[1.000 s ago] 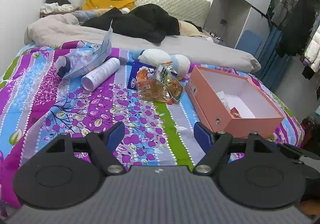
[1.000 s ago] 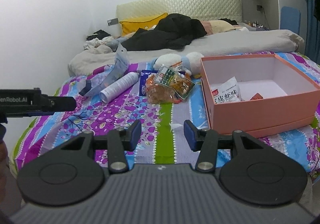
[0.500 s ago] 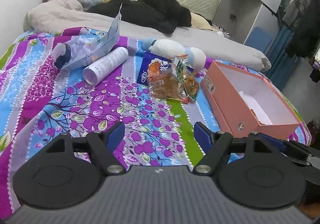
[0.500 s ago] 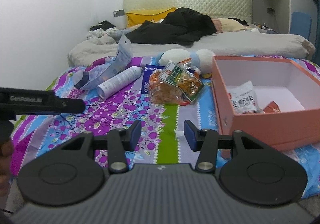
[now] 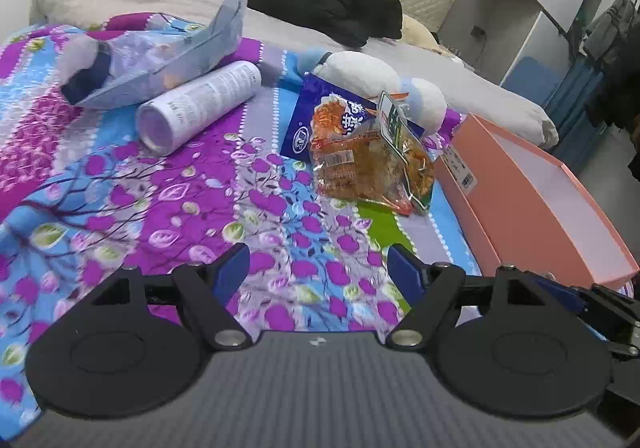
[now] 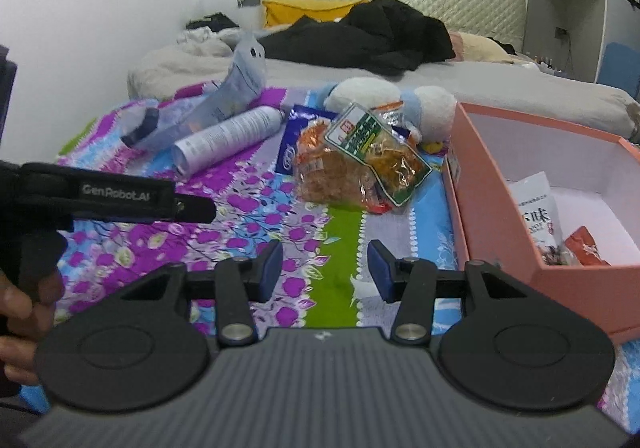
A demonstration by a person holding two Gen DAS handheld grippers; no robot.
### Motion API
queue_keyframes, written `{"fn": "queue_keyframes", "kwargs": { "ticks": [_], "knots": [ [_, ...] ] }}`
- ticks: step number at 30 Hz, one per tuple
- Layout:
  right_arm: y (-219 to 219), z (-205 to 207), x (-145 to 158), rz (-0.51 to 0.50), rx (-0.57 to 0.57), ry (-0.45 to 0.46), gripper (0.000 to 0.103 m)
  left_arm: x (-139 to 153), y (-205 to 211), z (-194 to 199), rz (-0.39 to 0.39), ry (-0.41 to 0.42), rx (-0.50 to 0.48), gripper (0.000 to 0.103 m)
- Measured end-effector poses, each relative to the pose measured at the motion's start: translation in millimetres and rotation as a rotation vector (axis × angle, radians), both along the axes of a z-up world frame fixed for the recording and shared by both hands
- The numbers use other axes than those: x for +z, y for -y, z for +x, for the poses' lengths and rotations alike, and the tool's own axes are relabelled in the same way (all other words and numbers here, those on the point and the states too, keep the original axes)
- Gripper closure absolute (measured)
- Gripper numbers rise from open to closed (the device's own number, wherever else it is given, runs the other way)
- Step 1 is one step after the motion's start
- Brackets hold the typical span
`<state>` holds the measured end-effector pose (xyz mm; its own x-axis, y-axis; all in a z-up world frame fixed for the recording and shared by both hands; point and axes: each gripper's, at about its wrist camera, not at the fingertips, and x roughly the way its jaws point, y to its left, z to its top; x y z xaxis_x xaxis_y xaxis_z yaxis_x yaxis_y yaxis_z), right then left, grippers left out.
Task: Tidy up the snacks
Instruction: 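Grasp the orange snack packet with the left tool while the right tool grasps the green-labelled bag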
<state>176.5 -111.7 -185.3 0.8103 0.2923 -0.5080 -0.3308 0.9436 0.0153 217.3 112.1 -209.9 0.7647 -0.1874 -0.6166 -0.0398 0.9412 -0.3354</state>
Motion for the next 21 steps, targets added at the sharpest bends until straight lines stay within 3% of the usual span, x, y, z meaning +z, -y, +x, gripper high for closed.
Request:
{"fn": "queue_keyframes", "kwargs": {
  "ticks": [9, 11, 12, 13, 21],
  "knots": [
    [-14, 60, -26, -0.072, -0.022, -0.018, 0.053, -27, -10, 62, -0.059, -0.013, -0.014, 0.024],
    [-16, 73, -31, -0.088, -0.046, -0.005, 0.043, -32, -10, 76, -0.078, -0.016, -0.025, 0.024],
    [-17, 79, -32, -0.09, -0.054, 0.005, 0.032, -34, -10, 84, -0.086, -0.016, -0.027, 0.024],
    [-17, 86, -34, -0.09, -0.056, 0.014, 0.03, -37, -11, 93, -0.097, -0.019, -0.029, 0.024],
    [-25, 129, -36, -0.145, -0.068, 0.088, 0.031, -52, -1, 144, -0.099, -0.015, -0.063, 0.024]
  ]
}}
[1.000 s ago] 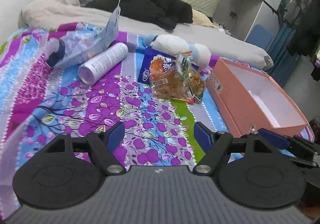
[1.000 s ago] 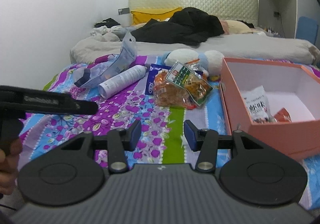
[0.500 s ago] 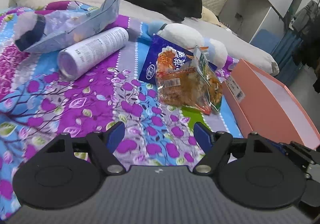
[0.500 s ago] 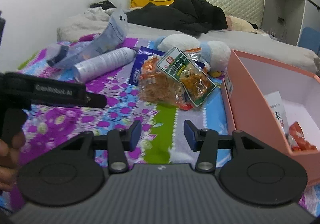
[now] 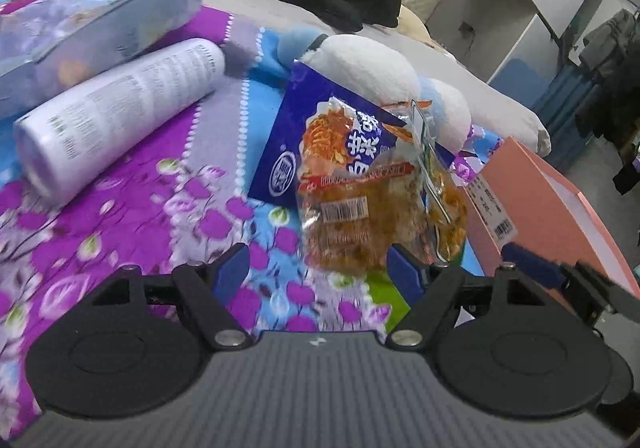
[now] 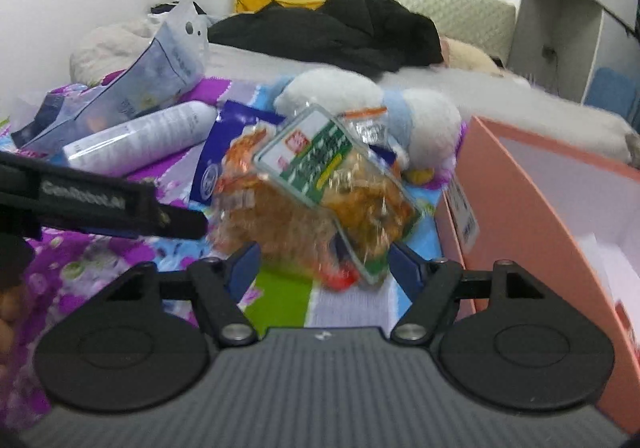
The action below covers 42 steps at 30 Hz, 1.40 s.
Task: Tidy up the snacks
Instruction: 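Grasp the orange snack packet with the left tool while the right tool grasps the green-labelled bag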
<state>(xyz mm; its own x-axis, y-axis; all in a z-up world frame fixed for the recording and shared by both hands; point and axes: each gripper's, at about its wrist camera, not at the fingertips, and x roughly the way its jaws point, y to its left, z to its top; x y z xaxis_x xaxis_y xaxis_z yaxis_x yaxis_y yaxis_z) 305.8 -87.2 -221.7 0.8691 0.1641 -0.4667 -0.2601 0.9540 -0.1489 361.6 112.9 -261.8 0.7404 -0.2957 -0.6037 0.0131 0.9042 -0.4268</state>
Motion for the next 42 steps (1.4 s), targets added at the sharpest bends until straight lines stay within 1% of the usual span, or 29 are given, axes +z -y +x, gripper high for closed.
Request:
{"fn": "queue_keyframes", "kwargs": {
  "ticks": [1, 3, 5, 6, 7, 8, 9, 10, 11, 13, 17, 18, 20, 22, 23, 24, 25, 26, 27, 28, 29, 30, 31, 33, 34, 36, 39, 42],
  "knots": [
    [-3, 4, -1, -0.029, 0.002, 0.013, 0.033, -2, 1, 5, -0.003, 0.002, -0.003, 0.024],
    [-7, 10, -2, -0.066, 0.02, 0.033, 0.039, -7, 1, 14, -0.036, 0.008, -0.018, 0.025],
    [-11, 14, -3, -0.094, 0.048, 0.058, 0.04, -11, 1, 21, -0.058, 0.007, -0.025, 0.025],
    [-13, 17, -4, -0.106, 0.058, 0.065, 0.044, -12, 2, 24, -0.059, 0.004, -0.027, 0.025],
    [-15, 19, -5, -0.121, 0.067, 0.069, 0.053, -13, 3, 26, -0.059, 0.002, -0.029, 0.025],
    [-16, 22, -7, -0.126, 0.073, 0.068, 0.057, -13, 4, 28, -0.061, 0.004, -0.031, 0.025],
    [-16, 25, -8, -0.116, 0.075, 0.066, 0.066, -14, 4, 29, -0.064, 0.005, -0.034, 0.025],
    [-14, 27, -8, -0.098, 0.077, 0.062, 0.07, -14, 4, 29, -0.067, 0.006, -0.035, 0.025],
    [-12, 29, -9, -0.08, 0.076, 0.062, 0.071, -14, 4, 30, -0.07, 0.006, -0.035, 0.025],
    [-8, 27, -6, -0.062, 0.061, 0.08, 0.078, -14, 4, 30, -0.076, 0.006, -0.03, 0.025],
    [-3, 22, 0, -0.039, 0.028, 0.095, 0.086, -15, 9, 35, -0.079, 0.0, -0.021, 0.023],
    [-2, 20, 2, -0.034, 0.022, 0.094, 0.09, -15, 11, 37, -0.077, -0.003, -0.018, 0.023],
    [2, 17, 5, -0.023, 0.006, 0.094, 0.091, -14, 15, 39, -0.073, 0.0, -0.018, 0.023],
    [5, 15, 8, -0.012, -0.003, 0.092, 0.092, -13, 22, 41, -0.048, -0.005, -0.007, 0.024],
    [6, 16, 8, -0.008, -0.005, 0.088, 0.092, -13, 26, 43, -0.024, -0.017, 0.0, 0.027],
    [7, 16, 9, -0.006, -0.005, 0.083, 0.093, -13, 28, 44, -0.009, -0.02, 0.002, 0.037],
    [8, 15, 10, -0.005, -0.006, 0.081, 0.093, -13, 31, 45, -0.001, -0.026, 0.002, 0.037],
    [9, 14, 11, -0.004, -0.004, 0.082, 0.093, -13, 30, 44, 0.0, -0.029, 0.006, 0.04],
    [9, 13, 12, -0.004, -0.002, 0.083, 0.093, -12, 31, 43, 0.0, -0.029, 0.009, 0.048],
    [10, 12, 13, -0.003, -0.002, 0.083, 0.094, -12, 30, 42, 0.005, -0.035, 0.003, 0.05],
    [10, 10, 14, -0.001, 0.0, 0.081, 0.094, -11, 30, 41, 0.017, -0.04, 0.004, 0.054],
    [10, 8, 15, 0.0, 0.002, 0.079, 0.095, -10, 30, 38, 0.019, -0.043, 0.011, 0.06],
    [10, 5, 16, 0.002, 0.005, 0.078, 0.096, -9, 29, 35, 0.018, -0.048, 0.016, 0.063],
    [10, 1, 18, 0.007, 0.009, 0.073, 0.096, -7, 28, 28, 0.013, -0.058, 0.019, 0.074],
    [10, -2, 18, 0.011, 0.013, 0.07, 0.097, -7, 28, 24, 0.011, -0.06, 0.019, 0.076],
    [10, -9, 19, 0.011, 0.019, 0.067, 0.097, -5, 28, 17, 0.007, -0.063, 0.018, 0.083],
    [11, -21, 21, 0.01, 0.028, 0.063, 0.098, 0, 30, 2, 0.002, -0.054, 0.014, 0.088],
    [14, -34, 24, 0.008, 0.032, 0.061, 0.098, 7, 30, -16, 0.005, -0.042, 0.017, 0.09]
  ]
}}
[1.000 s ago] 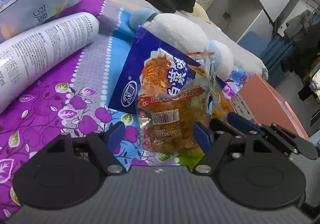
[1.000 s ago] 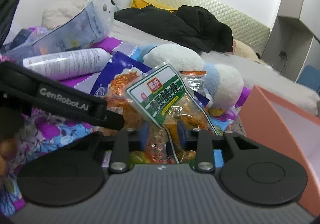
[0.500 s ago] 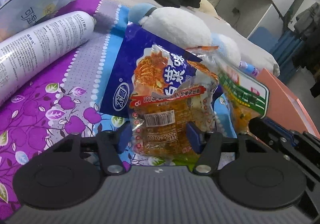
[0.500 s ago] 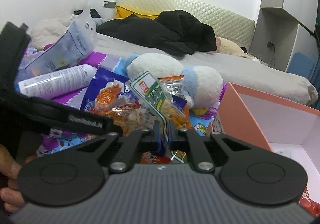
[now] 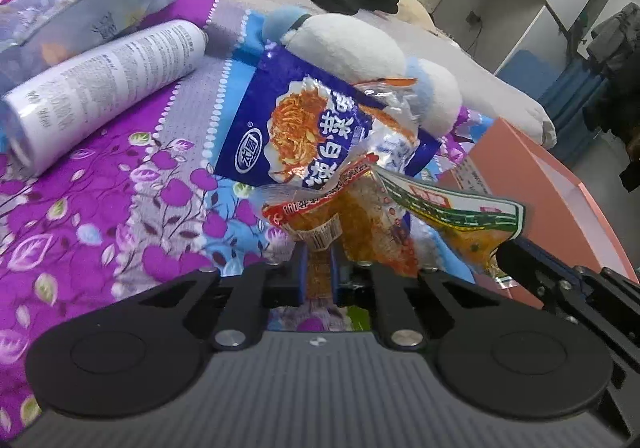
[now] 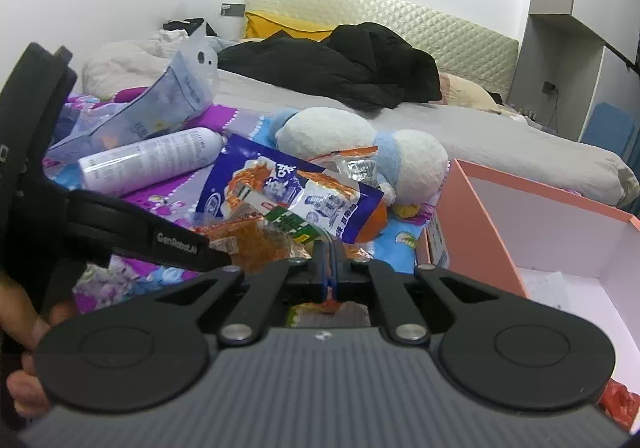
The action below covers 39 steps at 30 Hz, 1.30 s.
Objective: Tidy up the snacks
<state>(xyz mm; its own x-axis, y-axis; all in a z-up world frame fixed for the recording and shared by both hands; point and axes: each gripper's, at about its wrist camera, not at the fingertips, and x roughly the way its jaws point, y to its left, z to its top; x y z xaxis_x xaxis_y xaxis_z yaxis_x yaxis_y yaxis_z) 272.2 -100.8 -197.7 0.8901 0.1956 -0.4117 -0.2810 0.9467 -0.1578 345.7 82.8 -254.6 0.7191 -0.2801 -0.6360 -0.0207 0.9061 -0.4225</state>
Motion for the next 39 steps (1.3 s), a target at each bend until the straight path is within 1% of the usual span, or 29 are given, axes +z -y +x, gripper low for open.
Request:
{"fn": "queue_keyframes", "kwargs": {
  "ticks": [4, 8, 11, 15, 18, 23, 26, 27, 28, 31, 36, 39],
  "knots": [
    [4, -16, 3, 0.005, -0.001, -0.01, 0.098, 9, -7, -22, -0.015, 0.004, 0.02, 0.091],
    [6, -32, 4, 0.001, 0.016, -0.017, 0.099, 17, -16, -49, -0.027, 0.0, 0.06, 0.092],
    [4, -47, 5, -0.007, 0.039, -0.023, 0.099, 21, -25, -71, -0.044, -0.011, 0.092, 0.092],
    [2, -67, 4, -0.026, 0.067, -0.041, 0.099, 24, -32, -101, -0.064, -0.038, 0.104, 0.093],
    [2, -85, 8, -0.03, 0.087, -0.054, 0.099, 30, -33, -123, -0.049, -0.045, 0.112, 0.094],
    [7, -113, 14, -0.048, 0.094, -0.067, 0.099, 41, -41, -157, -0.043, -0.048, 0.152, 0.094],
    [15, -127, 16, -0.05, 0.089, -0.085, 0.099, 48, -44, -174, -0.055, -0.052, 0.17, 0.095],
    [18, -131, 15, -0.054, 0.087, -0.087, 0.099, 49, -43, -180, -0.051, -0.057, 0.171, 0.097],
    [20, -135, 14, -0.059, 0.086, -0.095, 0.099, 51, -43, -184, -0.045, -0.066, 0.172, 0.097],
    [26, -146, 11, -0.056, 0.084, -0.133, 0.099, 52, -42, -196, -0.063, -0.096, 0.171, 0.097],
    [32, -161, 7, -0.048, 0.111, -0.189, 0.099, 53, -35, -211, -0.065, -0.129, 0.153, 0.097],
    [35, -165, 2, -0.039, 0.116, -0.236, 0.097, 50, -34, -215, -0.089, -0.157, 0.15, 0.096]
  ]
}}
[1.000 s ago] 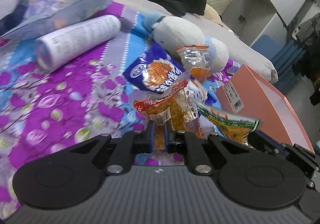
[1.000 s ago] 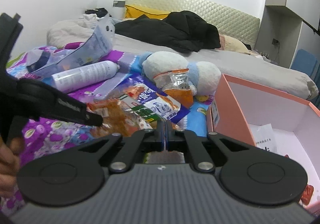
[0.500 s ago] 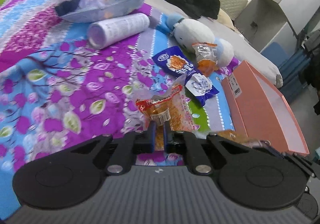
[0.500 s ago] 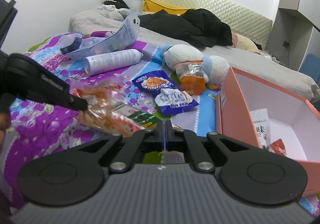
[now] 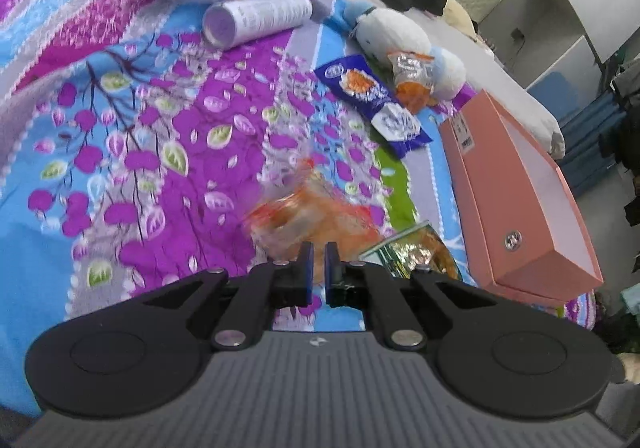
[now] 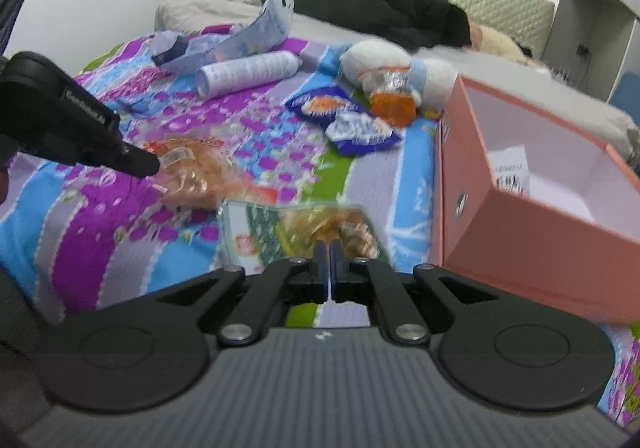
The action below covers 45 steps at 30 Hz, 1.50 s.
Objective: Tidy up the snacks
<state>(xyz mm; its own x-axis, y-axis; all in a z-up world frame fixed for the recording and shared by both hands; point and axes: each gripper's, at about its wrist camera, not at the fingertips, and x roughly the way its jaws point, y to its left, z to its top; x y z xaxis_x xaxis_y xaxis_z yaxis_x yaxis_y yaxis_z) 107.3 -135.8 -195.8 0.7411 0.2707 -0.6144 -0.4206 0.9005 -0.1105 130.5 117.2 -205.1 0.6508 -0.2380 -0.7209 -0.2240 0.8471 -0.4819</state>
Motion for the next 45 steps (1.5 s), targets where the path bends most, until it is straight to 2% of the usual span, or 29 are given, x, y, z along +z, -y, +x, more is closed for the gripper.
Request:
{"fn": "queue_keyframes", "kwargs": {
  "ticks": [2, 4, 5, 6, 7, 8, 10, 11, 14, 17, 19, 22, 31, 36, 38, 45],
  "knots": [
    [4, -1, -2, 0.021, -0.003, -0.032, 0.097, -2, 0, -1, 0.007, -0.023, 0.014, 0.096],
    [8, 0, -5, 0.04, -0.002, -0.053, 0.096, -4, -2, -1, 0.004, -0.028, 0.02, 0.088],
    [9, 1, -6, 0.041, -0.002, -0.059, 0.096, -5, -3, -1, -0.001, -0.032, 0.017, 0.071],
    [10, 3, -8, 0.041, -0.004, -0.064, 0.096, -6, -3, 1, -0.002, -0.043, 0.015, 0.045],
    [10, 5, -9, 0.044, -0.009, -0.066, 0.095, -6, -3, 3, 0.006, -0.05, 0.011, 0.036],
    [11, 8, -11, 0.052, -0.016, -0.068, 0.094, -6, -2, 5, 0.016, -0.046, -0.009, 0.031],
    [14, 14, -14, 0.079, -0.025, -0.074, 0.059, -2, 3, 10, 0.046, -0.036, -0.06, 0.03],
    [16, 17, -14, 0.101, -0.023, -0.068, 0.054, -1, 5, 13, 0.064, -0.031, -0.077, 0.028],
    [17, 24, -14, 0.132, -0.016, -0.051, 0.054, 1, 11, 20, 0.105, -0.011, -0.127, 0.02],
    [13, 35, -17, 0.124, -0.01, -0.032, 0.051, 1, 19, 29, 0.178, -0.003, -0.169, 0.017],
    [9, 43, -20, 0.11, -0.007, -0.02, 0.036, -2, 22, 35, 0.208, -0.007, -0.192, 0.017],
    [4, 51, -23, 0.101, 0.023, -0.014, 0.021, -7, 28, 43, 0.239, -0.017, -0.232, 0.016],
    [-8, 71, -36, 0.034, 0.033, 0.019, 0.02, -23, 40, 52, 0.35, -0.053, -0.29, 0.015],
    [-11, 84, -47, -0.012, 0.039, -0.02, 0.02, -27, 42, 53, 0.375, -0.063, -0.299, 0.015],
    [-9, 91, -52, 0.004, 0.039, -0.062, 0.018, -28, 42, 53, 0.381, -0.07, -0.298, 0.015],
    [-5, 99, -57, 0.054, 0.05, -0.108, 0.012, -33, 40, 52, 0.386, -0.084, -0.297, 0.015]
  ]
}}
